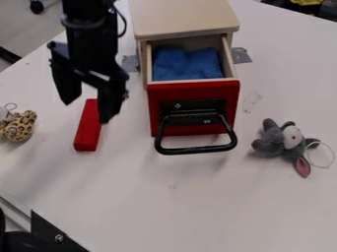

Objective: Close the drawer

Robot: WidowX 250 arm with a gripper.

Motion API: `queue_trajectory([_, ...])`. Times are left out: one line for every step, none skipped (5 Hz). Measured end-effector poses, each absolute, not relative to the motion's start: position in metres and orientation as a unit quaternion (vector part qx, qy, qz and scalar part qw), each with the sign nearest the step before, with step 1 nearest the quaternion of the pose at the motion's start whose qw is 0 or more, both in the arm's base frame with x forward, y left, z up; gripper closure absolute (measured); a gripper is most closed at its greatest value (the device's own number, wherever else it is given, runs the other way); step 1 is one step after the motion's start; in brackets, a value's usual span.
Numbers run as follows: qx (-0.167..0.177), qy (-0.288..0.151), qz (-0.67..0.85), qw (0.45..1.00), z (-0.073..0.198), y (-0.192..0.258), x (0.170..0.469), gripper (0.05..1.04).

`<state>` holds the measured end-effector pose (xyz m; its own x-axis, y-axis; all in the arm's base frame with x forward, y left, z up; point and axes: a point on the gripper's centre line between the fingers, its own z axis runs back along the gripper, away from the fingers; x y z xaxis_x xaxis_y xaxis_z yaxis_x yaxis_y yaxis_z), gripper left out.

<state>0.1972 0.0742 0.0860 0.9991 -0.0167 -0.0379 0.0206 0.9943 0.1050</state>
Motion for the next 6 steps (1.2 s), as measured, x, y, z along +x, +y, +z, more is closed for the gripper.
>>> queue_trajectory([0.058,0.008,-0.089,0.994,0.086,0.055,0.172,0.087])
queue_trajectory([0.064,0.007,-0.155,0.986,0.072,0.039,0.147,0.087])
queue_trajectory([0.067,0.005,-0.211,0.975,0.06,0.026,0.135,0.087])
queue_trajectory([0.075,0.014,-0.28,0.957,0.045,0.014,0.128,0.087])
queue_trajectory([0.071,0.023,-0.328,0.942,0.035,0.0,0.126,0.087])
queue_trajectory([0.067,0.032,-0.349,0.934,0.029,-0.011,0.13,0.087])
